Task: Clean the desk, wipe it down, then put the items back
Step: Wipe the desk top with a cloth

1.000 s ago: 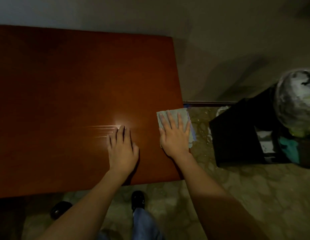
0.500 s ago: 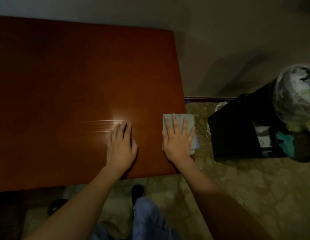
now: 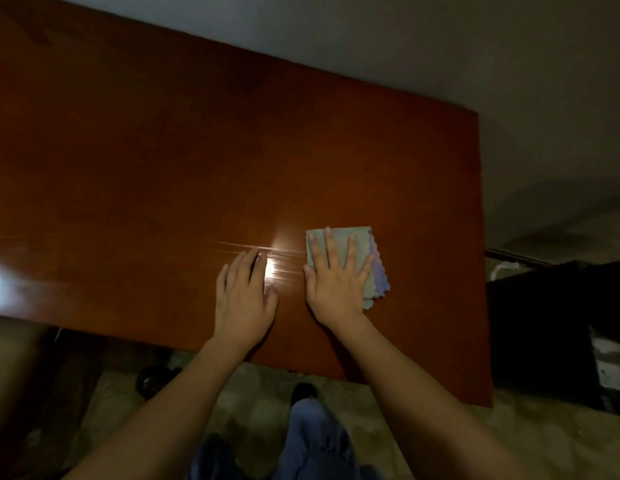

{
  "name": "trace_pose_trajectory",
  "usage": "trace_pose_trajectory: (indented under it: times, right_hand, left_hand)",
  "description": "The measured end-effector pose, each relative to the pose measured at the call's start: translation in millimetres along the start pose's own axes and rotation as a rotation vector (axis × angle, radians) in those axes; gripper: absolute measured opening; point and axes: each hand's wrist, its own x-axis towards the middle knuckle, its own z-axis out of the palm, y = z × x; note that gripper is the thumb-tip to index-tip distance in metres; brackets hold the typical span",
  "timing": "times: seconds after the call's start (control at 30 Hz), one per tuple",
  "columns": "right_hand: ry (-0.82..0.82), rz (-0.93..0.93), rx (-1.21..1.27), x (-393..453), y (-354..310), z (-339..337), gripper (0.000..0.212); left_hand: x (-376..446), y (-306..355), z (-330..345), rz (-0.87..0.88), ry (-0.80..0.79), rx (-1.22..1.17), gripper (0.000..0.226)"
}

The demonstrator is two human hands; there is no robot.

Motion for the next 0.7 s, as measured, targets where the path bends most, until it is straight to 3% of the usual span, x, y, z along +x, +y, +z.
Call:
trace_pose_trajectory:
  times: [0.3, 0.7]
  right_hand:
    - [-0.197, -0.23, -0.059, 57, -181, 13, 0.059]
    - [-0.293, -0.5, -0.157, 114, -447, 34, 0.056]
  left_hand:
    - [14, -159, -59, -0.241, 0.068, -0.029, 0.051]
    - [15, -391, -158, -0.512, 0.127, -0.112, 0.056]
